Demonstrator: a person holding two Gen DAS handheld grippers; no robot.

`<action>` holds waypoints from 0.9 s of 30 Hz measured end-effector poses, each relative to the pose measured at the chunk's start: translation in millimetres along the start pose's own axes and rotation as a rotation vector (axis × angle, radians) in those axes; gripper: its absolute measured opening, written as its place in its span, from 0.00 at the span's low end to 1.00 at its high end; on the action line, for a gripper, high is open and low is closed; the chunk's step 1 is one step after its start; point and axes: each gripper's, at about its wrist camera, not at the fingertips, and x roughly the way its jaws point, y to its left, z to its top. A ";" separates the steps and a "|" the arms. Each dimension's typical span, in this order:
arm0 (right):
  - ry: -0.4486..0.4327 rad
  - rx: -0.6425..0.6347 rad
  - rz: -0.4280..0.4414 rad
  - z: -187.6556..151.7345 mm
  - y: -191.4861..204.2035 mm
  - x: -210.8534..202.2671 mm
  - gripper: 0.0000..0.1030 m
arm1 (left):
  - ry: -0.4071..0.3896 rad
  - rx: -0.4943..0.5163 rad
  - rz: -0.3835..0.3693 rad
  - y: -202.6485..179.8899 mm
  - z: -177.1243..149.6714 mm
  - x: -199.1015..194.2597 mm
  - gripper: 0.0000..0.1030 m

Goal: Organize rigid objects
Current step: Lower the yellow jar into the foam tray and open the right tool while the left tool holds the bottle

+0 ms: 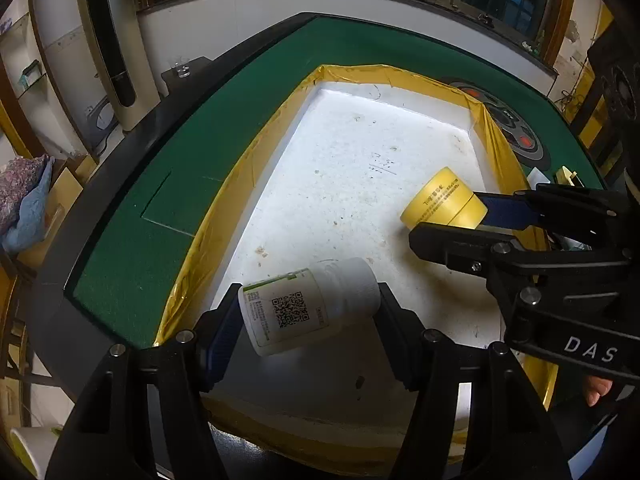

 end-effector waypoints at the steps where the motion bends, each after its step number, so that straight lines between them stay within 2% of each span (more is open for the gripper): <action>1: 0.002 -0.002 0.003 -0.2 1.0 -0.5 0.34 | 0.000 0.001 0.005 0.5 0.1 1.1 0.62; 14: 0.022 -0.098 -0.041 -1.0 1.9 12.4 0.34 | -0.043 0.025 0.044 -1.4 -8.4 1.7 0.62; 27: 0.025 -0.089 -0.045 1.9 2.1 11.3 0.35 | -0.069 0.022 0.058 -2.7 -12.5 0.5 0.62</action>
